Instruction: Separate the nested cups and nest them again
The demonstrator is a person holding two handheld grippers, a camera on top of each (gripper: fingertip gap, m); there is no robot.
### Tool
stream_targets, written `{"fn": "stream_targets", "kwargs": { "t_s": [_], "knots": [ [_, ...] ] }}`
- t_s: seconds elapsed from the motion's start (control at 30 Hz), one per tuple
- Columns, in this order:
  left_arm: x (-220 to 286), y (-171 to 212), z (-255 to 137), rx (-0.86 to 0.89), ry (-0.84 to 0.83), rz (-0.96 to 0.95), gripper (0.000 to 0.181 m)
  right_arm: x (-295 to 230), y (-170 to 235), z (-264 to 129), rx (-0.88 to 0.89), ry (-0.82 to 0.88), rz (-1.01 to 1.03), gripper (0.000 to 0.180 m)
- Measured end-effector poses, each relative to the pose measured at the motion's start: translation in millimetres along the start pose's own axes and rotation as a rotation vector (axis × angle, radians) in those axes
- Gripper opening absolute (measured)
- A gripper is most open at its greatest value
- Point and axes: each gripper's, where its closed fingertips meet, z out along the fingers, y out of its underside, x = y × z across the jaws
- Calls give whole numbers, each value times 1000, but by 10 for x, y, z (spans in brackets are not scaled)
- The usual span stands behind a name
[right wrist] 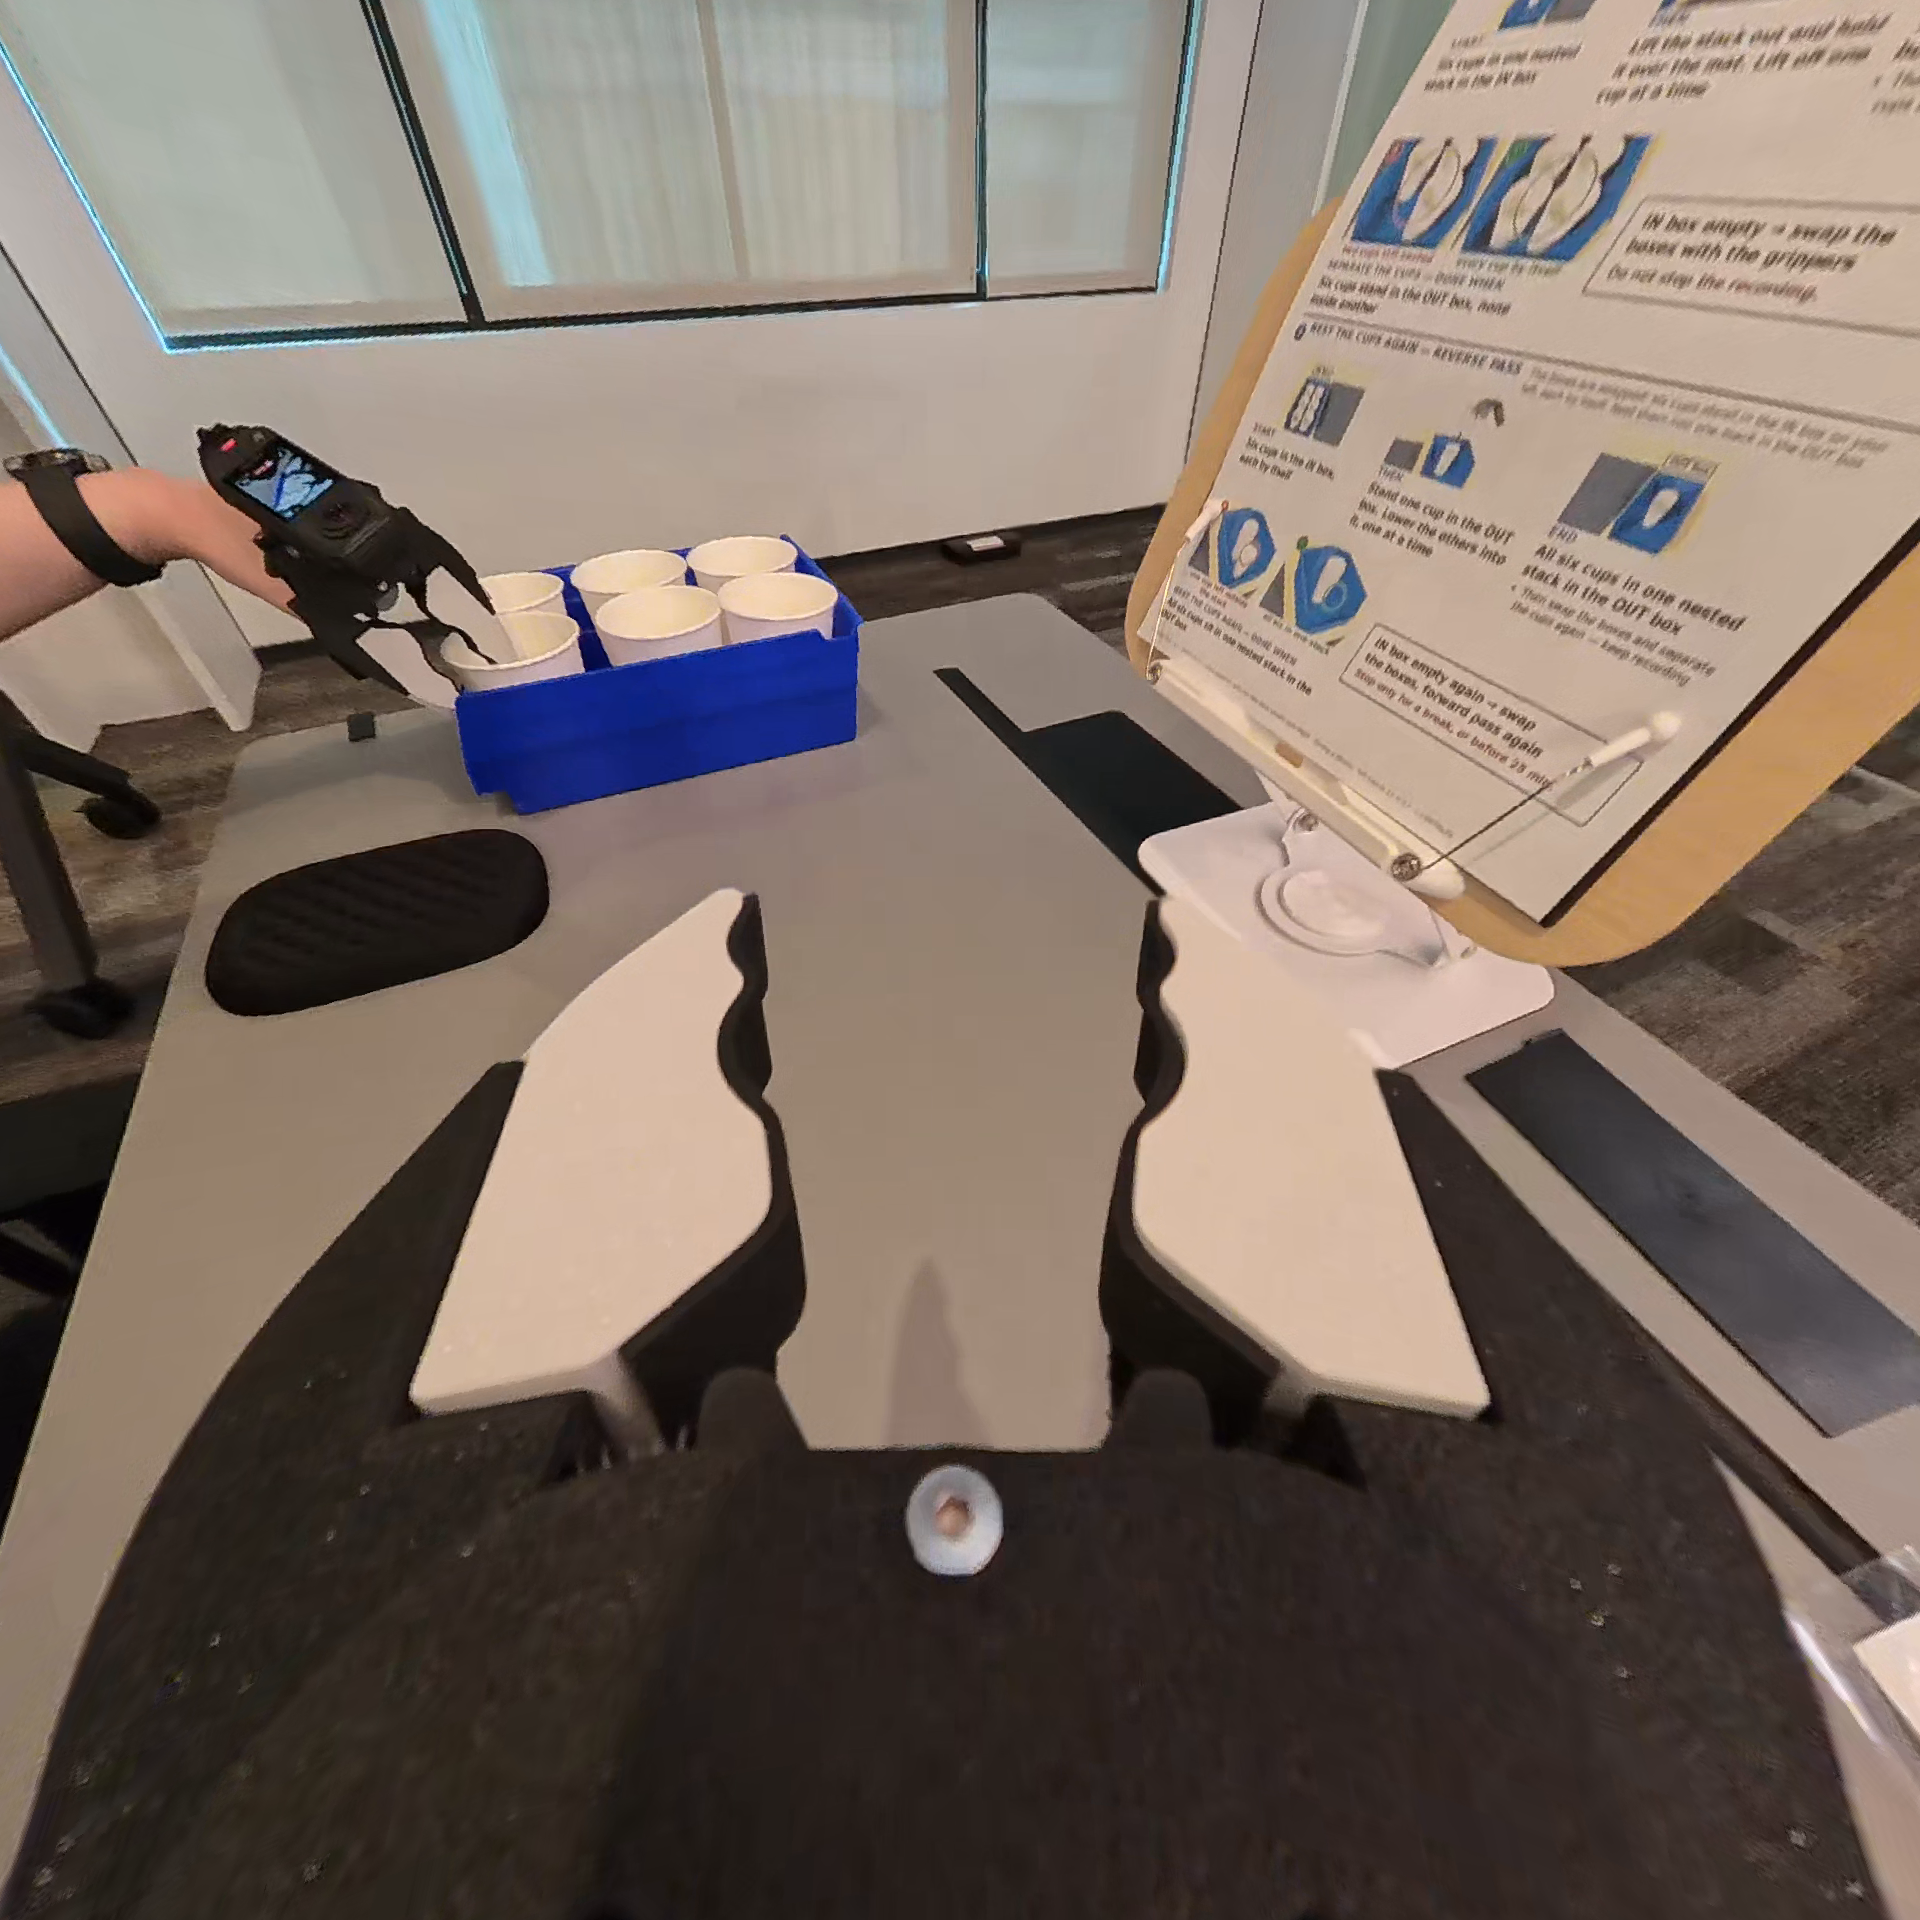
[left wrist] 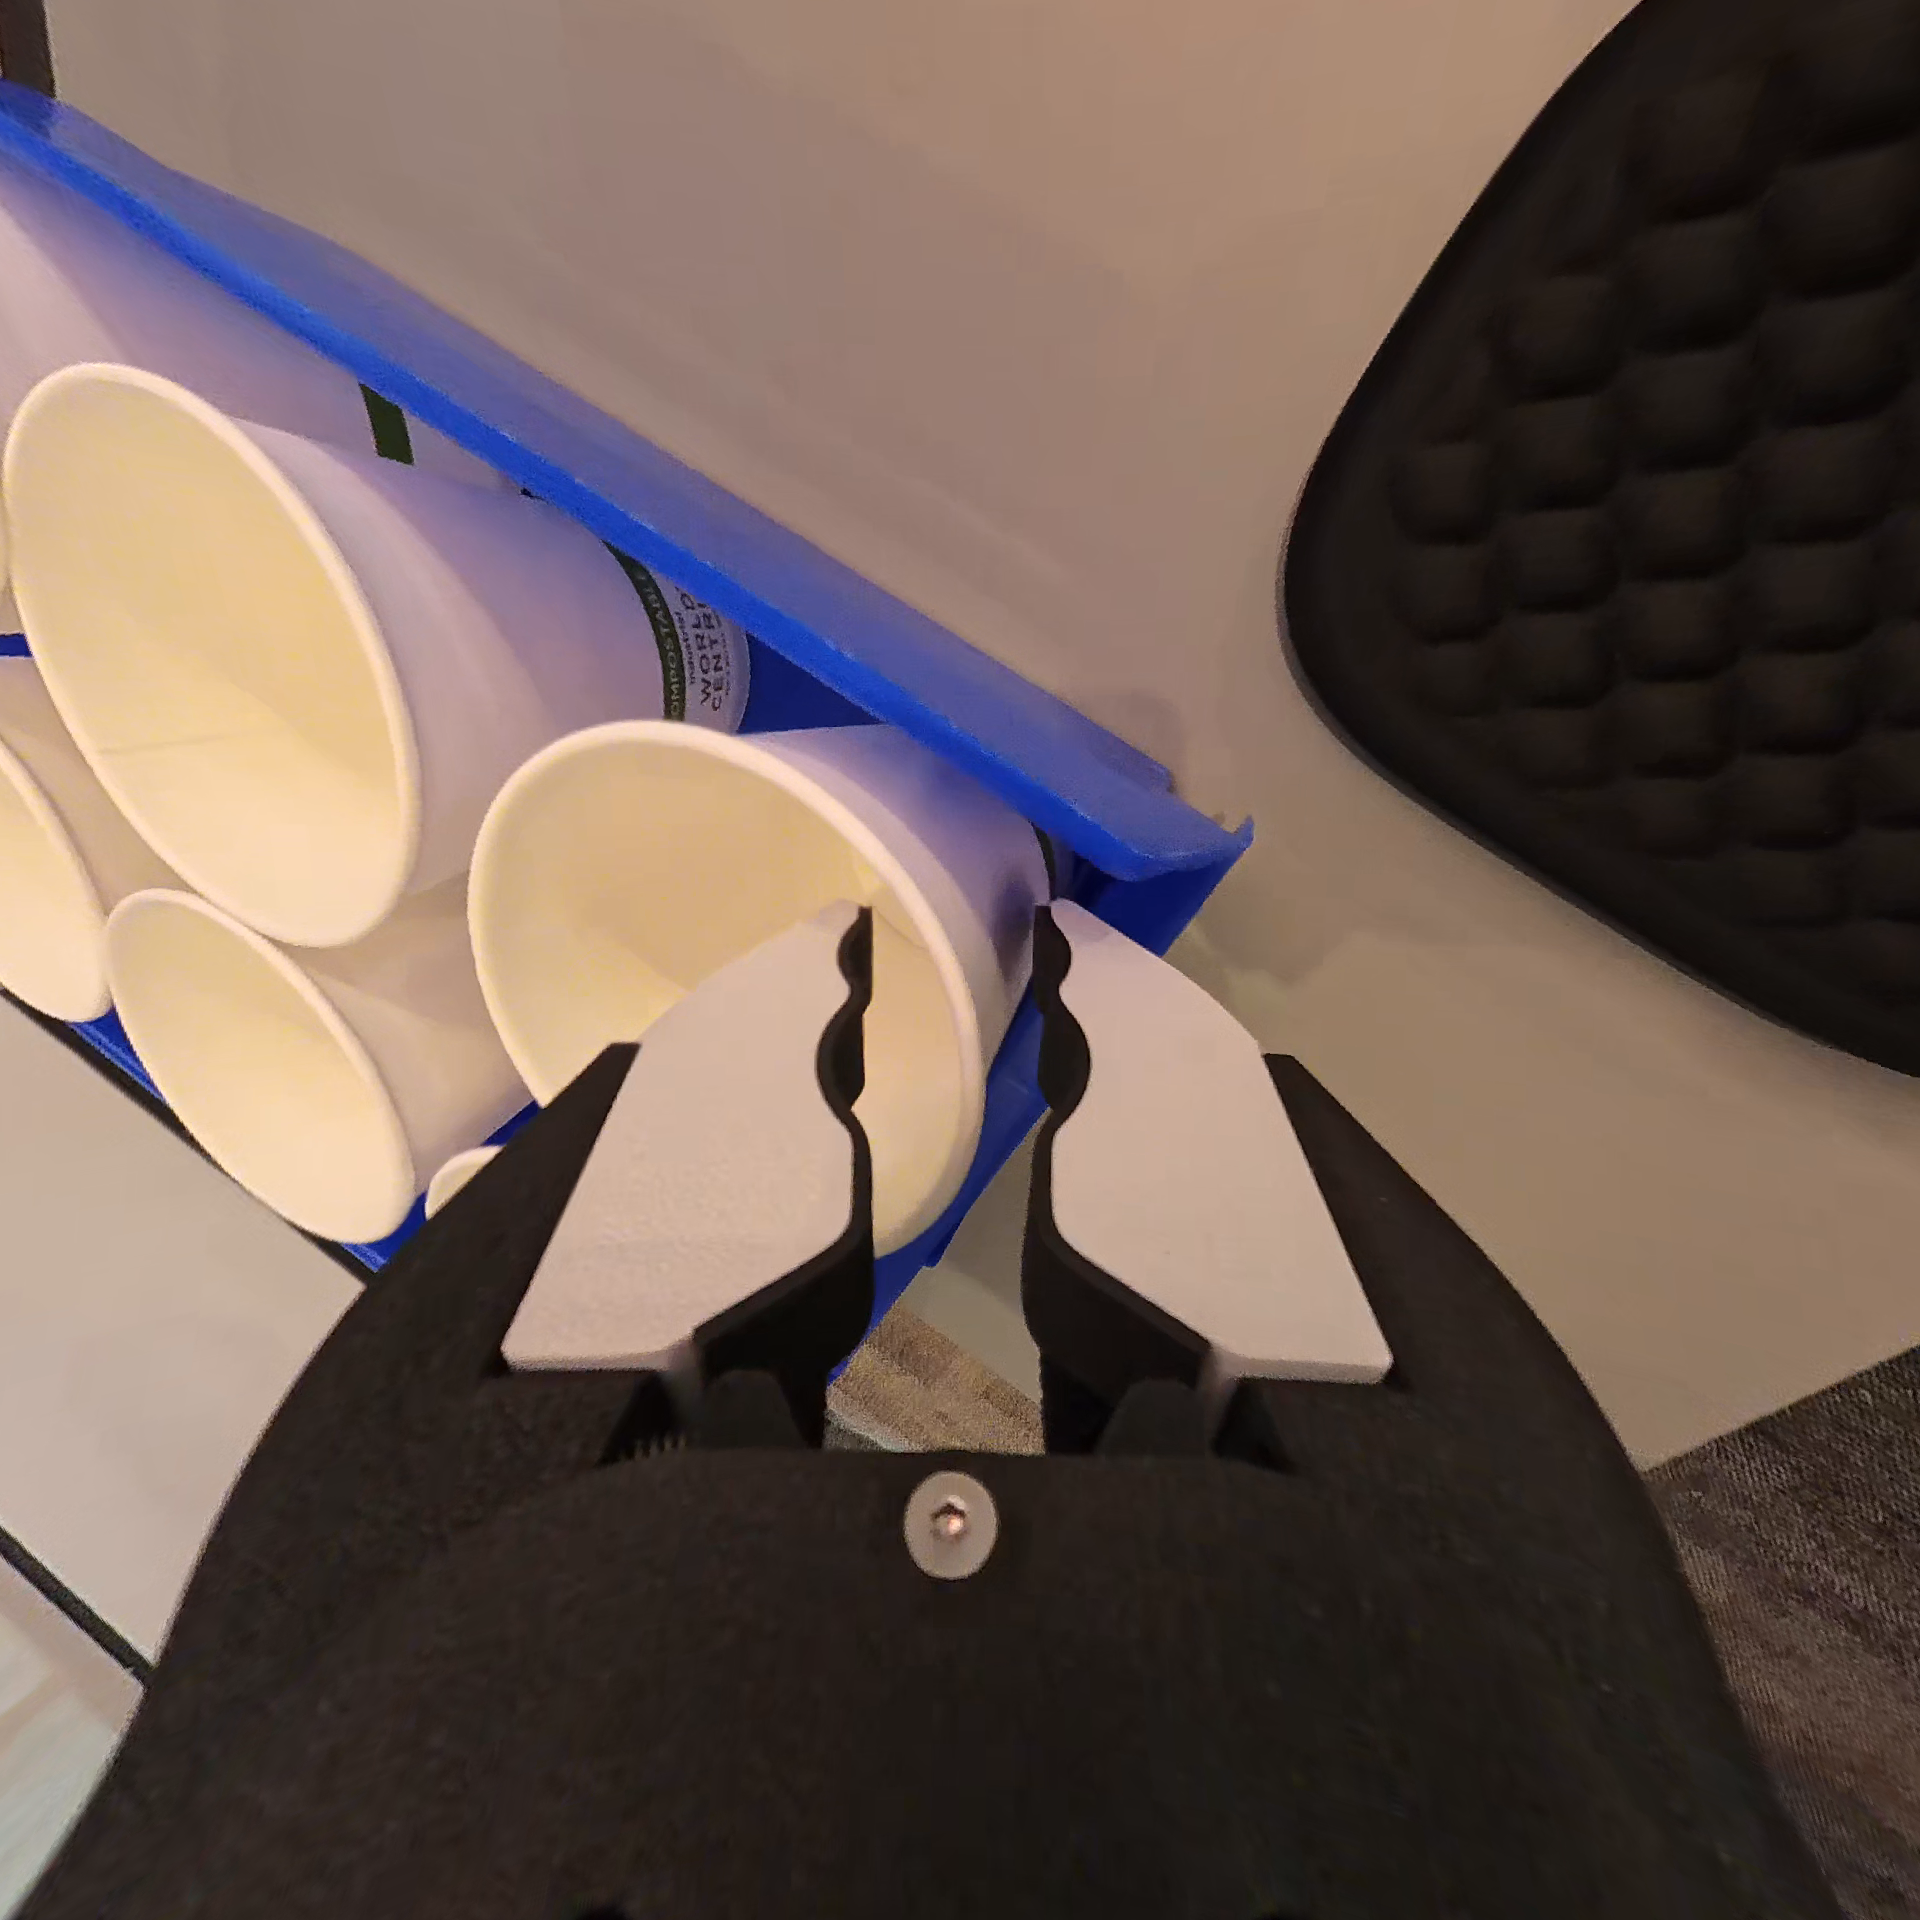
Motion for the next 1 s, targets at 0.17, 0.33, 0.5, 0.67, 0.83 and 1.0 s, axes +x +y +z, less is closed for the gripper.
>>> {"fn": "stream_targets", "kwargs": {
  "t_s": [0.17,0.33,0.5,0.67,0.83,1.0],
  "knots": [
    [14,20,57,-24,20,13,26,68,40,-11,9,2,33,66],
    [58,57,100,-47,50,18,12,125,136,-16,-10,5,62,66],
    [85,84,115,-45,69,7,4,165,201,4,-22,4,82,65],
    [95,102,72,-49,67,3,4,198,289,25,-46,2,98,65],
    [77,87,-39,-58,48,14,3,232,346,37,-53,-2,116,65],
    [45,16,-232,-66,21,45,3,246,378,41,-60,-4,117,65]
  ]
}}
